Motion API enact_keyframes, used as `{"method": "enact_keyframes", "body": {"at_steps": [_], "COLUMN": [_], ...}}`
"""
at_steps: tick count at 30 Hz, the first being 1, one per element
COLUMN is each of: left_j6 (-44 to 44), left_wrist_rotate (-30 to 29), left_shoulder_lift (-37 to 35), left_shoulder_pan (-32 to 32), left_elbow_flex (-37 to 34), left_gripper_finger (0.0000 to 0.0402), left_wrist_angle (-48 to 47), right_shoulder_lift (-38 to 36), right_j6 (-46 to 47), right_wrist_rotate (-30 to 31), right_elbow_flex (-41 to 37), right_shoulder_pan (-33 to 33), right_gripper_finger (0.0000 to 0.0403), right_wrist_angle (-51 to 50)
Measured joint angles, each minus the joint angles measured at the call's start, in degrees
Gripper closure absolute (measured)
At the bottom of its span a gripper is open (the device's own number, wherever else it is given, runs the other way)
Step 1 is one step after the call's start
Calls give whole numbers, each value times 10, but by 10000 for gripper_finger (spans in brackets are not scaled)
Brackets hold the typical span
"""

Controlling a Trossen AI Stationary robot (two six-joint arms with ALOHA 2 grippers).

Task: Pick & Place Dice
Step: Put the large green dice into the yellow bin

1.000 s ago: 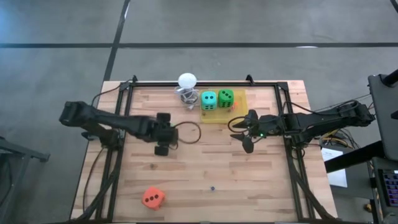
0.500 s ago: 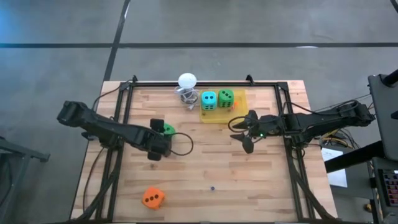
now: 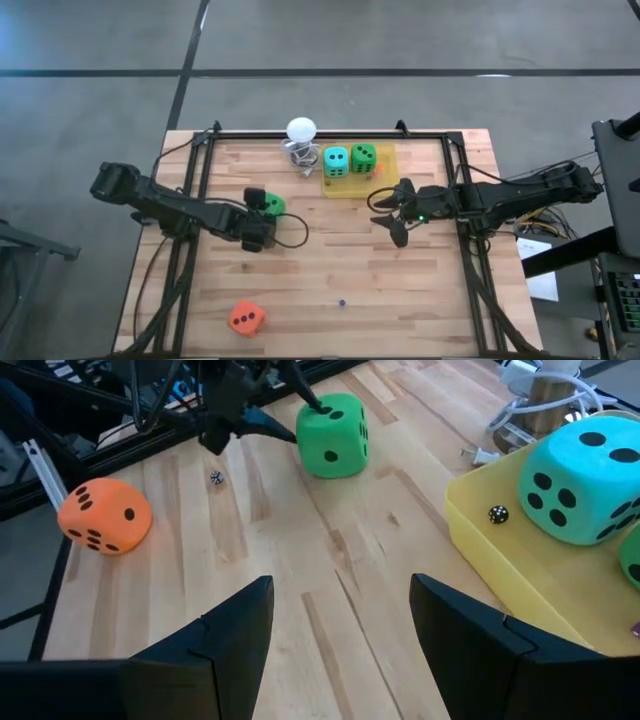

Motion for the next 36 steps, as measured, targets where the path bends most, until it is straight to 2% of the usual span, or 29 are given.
{"method": "enact_keyframes", "body": {"at_steps": [3, 12, 21, 30, 32, 36], "left_j6": [12, 19, 45, 68, 69, 73], "left_wrist_rotate": [-6, 3, 17, 137, 153, 154], "left_shoulder_lift": [1, 1, 3, 6, 14, 50], "left_shoulder_pan": [2, 9, 10, 10, 9, 6], "left_elbow_flex": [0, 0, 2, 20, 25, 46], "left_gripper_finger": [204, 348, 353, 393, 394, 400], "left_wrist_angle": [6, 25, 83, 180, 187, 196], "right_shoulder_lift": [0, 0, 0, 8, 18, 59], "right_j6": [2, 7, 6, -15, -27, -73], "right_wrist_rotate": [-1, -2, -2, -1, -4, -47], "right_elbow_flex": [0, 0, 0, 0, 0, 0], "right_shoulder_pan": [0, 0, 0, 0, 0, 0], "right_gripper_finger": [175, 175, 175, 175, 175, 175], "right_wrist_angle": [0, 3, 18, 28, 40, 74]}}
